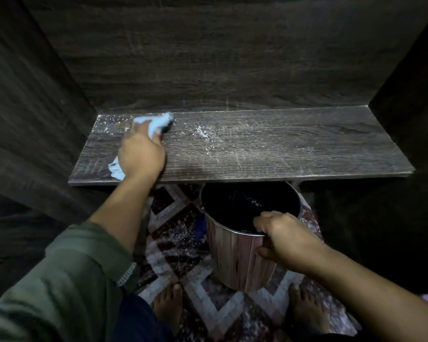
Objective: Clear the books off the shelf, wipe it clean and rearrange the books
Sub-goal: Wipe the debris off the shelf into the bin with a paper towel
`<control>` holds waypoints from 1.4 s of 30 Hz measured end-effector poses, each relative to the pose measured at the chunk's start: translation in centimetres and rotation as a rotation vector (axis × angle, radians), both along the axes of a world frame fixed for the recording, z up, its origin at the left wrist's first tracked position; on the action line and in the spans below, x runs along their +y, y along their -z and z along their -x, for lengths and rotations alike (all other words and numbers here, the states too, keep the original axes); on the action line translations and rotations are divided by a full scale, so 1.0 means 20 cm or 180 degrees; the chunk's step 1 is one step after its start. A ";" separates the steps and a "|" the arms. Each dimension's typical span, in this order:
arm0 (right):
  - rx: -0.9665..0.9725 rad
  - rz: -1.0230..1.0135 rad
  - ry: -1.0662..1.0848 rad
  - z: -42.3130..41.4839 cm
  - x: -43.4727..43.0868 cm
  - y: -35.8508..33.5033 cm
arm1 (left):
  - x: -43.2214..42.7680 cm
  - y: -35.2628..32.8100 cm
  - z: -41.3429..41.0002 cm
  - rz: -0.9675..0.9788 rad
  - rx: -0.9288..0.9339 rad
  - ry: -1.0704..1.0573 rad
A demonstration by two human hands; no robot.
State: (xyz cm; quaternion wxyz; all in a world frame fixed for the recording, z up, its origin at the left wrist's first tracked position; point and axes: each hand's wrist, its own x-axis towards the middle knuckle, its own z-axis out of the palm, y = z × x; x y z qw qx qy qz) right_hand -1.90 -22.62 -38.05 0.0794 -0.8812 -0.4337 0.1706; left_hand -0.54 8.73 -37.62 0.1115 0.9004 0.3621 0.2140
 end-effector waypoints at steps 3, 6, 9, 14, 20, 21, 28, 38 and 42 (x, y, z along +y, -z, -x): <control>-0.0040 0.0022 0.0006 0.00 -0.01 0.00 | -0.10 0.06 -0.04 0.0015 0.0277 0.0704; -0.0055 0.0027 0.0003 0.01 -0.01 0.00 | -0.25 0.05 -0.10 0.0180 0.0143 0.1333; -0.0046 -0.0017 -0.0007 0.01 -0.01 0.01 | -0.34 0.03 -0.11 0.0485 -0.0343 0.1771; -0.0035 -0.0135 0.0017 -0.01 -0.03 0.01 | -0.17 -0.05 -0.20 0.0220 -0.0841 0.1746; -0.0062 -0.0030 -0.0003 -0.02 -0.04 0.01 | -0.09 0.01 -0.26 0.0229 0.0261 0.1951; -0.0071 0.0004 -0.0006 -0.02 -0.04 0.01 | -0.12 0.00 -0.26 0.0246 0.0299 0.1989; -0.0127 0.0120 -0.0077 0.00 -0.02 0.03 | -0.31 -0.04 -0.16 0.0230 0.0365 0.2443; -0.0180 0.0185 -0.0129 0.03 -0.06 0.00 | -0.47 -0.06 0.18 0.0602 0.0196 0.3197; -0.0196 0.0144 -0.0148 0.05 -0.07 -0.02 | -0.49 -0.13 0.17 0.0440 -0.0684 0.3040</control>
